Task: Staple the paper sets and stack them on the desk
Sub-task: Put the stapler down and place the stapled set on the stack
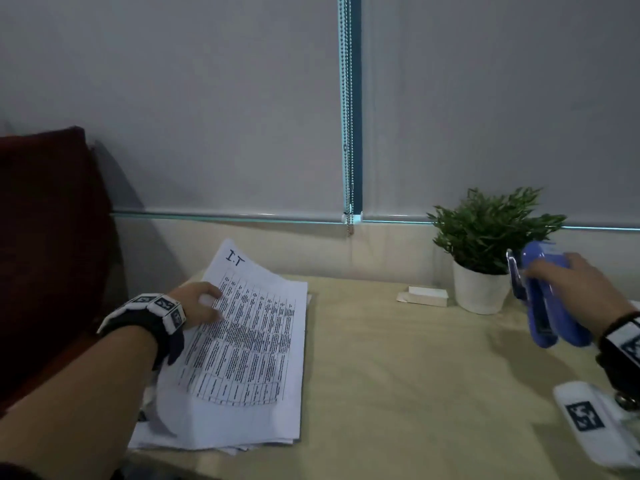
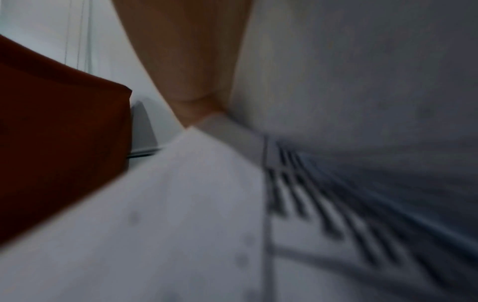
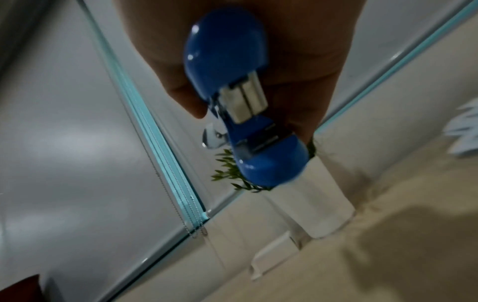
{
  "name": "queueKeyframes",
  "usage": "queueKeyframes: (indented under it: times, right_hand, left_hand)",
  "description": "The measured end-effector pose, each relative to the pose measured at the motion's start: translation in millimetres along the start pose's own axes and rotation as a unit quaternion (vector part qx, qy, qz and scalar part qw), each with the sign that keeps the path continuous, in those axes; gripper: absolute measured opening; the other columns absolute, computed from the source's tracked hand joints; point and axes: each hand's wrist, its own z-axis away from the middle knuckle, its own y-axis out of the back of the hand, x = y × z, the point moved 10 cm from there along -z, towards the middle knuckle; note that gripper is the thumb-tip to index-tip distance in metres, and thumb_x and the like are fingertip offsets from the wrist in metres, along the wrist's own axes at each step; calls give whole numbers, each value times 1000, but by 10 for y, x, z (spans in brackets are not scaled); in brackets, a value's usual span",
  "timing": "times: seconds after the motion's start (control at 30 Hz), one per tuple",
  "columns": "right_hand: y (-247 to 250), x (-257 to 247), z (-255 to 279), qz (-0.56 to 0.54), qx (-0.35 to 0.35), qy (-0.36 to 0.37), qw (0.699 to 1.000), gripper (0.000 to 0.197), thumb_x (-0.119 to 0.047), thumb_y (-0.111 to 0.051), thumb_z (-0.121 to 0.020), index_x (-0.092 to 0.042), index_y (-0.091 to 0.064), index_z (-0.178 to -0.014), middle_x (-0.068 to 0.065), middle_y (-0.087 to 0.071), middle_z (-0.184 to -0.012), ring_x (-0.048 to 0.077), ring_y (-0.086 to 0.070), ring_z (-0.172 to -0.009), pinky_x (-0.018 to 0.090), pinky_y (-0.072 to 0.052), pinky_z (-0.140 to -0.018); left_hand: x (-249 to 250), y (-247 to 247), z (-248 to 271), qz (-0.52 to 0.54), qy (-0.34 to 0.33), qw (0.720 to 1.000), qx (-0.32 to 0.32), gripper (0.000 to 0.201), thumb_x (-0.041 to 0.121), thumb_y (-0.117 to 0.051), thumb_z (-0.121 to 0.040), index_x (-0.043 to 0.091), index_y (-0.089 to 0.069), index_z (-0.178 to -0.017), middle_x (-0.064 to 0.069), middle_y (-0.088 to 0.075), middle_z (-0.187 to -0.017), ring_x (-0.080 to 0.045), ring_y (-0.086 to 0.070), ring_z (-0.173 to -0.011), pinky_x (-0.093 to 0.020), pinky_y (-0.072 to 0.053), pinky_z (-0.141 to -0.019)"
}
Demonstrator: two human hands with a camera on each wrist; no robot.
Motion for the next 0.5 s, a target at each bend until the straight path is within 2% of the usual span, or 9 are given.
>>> queueKeyframes:
  times: [0.1,0.2,0.23,0.3,0.4,0.47,0.5]
  right_hand:
    - [-204,441,-128,32,-74,-69,994,36,-38,-60,-66,-3,-54,-73,21,-54,-61,28,-52,-50,37,-41,-60]
    - [-324,643,-141,96,-104,-112,984,34,-29,-60,-85,2,-56,-74,22,-58,-64,30,-52,-56,33,-39,-61]
    - [-347,718,-172,121,-108,-121,979,36,-31,-59,-89,2,-58,-75,22,-60,-67,31,-54,-58,32,-39,-60]
    - [-365,793,-194,178,-118,-133,968,39,-37,-59,-88,1,-63,-79,21,-63,-73,31,-58,-63,32,-39,-60]
    - [-354,816,-163,278,-138,-160,937,45,-43,-56,-89,0,-65,-88,17,-63,-85,27,-55,-68,30,-36,-60]
    - [-270,799,-185,346,-134,-162,914,49,-48,-54,-89,-1,-66,-94,17,-60,-91,27,-56,-76,29,-35,-59]
    - [-228,771,-192,372,-134,-166,903,50,-49,-53,-89,-1,-66,-100,17,-59,-95,28,-59,-85,29,-36,-61]
  left_hand:
    - [-222,-318,-13,-126,22,989,-78,57,27,-67,-80,32,-47,-133,-8,-33,-139,-26,-38,-130,-32,-36,-107]
    - [-399,-555,21,-177,27,979,-101,49,25,-61,-86,39,-47,-131,-14,-8,-154,-28,-20,-143,-26,-25,-114]
    - [-410,-569,57,-184,26,978,-100,45,24,-58,-89,39,-48,-131,-16,1,-156,-29,-15,-145,-24,-22,-114]
    - [-417,-501,98,-209,29,973,-89,46,32,-53,-91,41,-41,-135,-16,7,-157,-31,-15,-145,-28,-22,-115]
    - [-261,-296,123,-228,18,970,-86,60,49,-55,-87,41,-32,-141,-10,-6,-157,-28,-17,-144,-35,-22,-116]
    - [26,-137,167,-220,-19,971,-90,55,48,-51,-90,33,-37,-141,-5,-25,-154,-22,-27,-141,-29,-24,-114]
    - [194,-59,197,-208,-32,973,-93,51,45,-50,-92,29,-39,-139,-4,-36,-149,-20,-36,-136,-25,-26,-111]
